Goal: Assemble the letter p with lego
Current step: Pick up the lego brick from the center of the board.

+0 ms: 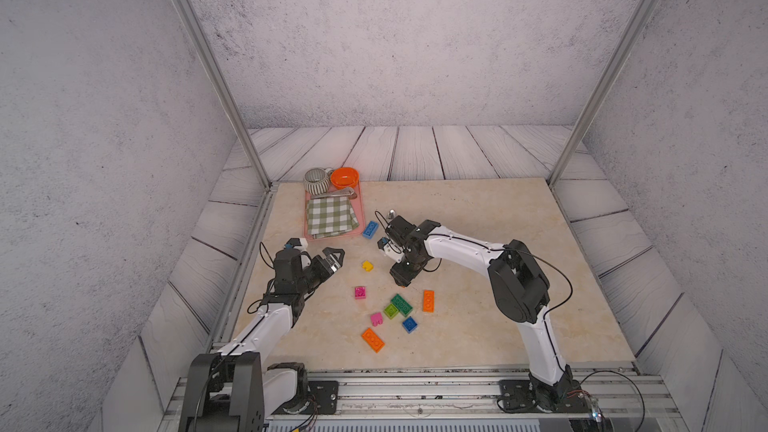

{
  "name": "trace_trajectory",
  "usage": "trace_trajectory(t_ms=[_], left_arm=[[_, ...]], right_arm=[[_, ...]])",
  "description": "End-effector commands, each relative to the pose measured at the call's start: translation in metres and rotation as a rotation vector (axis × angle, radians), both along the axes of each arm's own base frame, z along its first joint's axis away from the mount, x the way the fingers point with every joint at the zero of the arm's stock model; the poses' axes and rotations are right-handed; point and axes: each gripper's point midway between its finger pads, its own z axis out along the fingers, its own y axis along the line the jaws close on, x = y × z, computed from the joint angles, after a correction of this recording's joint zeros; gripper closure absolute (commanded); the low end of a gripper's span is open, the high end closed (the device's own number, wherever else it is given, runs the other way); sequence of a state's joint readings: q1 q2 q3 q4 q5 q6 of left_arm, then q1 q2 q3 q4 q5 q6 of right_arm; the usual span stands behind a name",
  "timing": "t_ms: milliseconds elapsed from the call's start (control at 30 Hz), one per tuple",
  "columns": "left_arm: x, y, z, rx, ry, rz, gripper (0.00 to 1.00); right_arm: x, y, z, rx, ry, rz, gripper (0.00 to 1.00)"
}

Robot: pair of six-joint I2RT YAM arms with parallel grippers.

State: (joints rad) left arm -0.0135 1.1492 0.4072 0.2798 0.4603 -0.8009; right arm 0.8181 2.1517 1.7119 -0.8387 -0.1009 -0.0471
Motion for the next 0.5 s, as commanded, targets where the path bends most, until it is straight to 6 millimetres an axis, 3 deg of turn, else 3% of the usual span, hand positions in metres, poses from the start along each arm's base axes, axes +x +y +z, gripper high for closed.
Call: trace_trajectory(t_ms=[0, 167, 467], left_arm=[[0.005, -0.003, 0.009, 0.010, -0.024, -0.020, 0.02], [0.005, -0.003, 0.009, 0.009, -0.024, -0.019, 0.02], [0.005, -0.004, 0.009, 0.007, -0.025, -0.023, 0.02]], right_arm=[[0.001, -0.002, 0.001, -0.031, -0.010, 0.010, 0.44], [0.000, -0.003, -0.001, -0.040, -0.013, 0.009, 0.54], [0.008, -0.008, 0.009, -0.021, -0.092, -0.023, 0.62]])
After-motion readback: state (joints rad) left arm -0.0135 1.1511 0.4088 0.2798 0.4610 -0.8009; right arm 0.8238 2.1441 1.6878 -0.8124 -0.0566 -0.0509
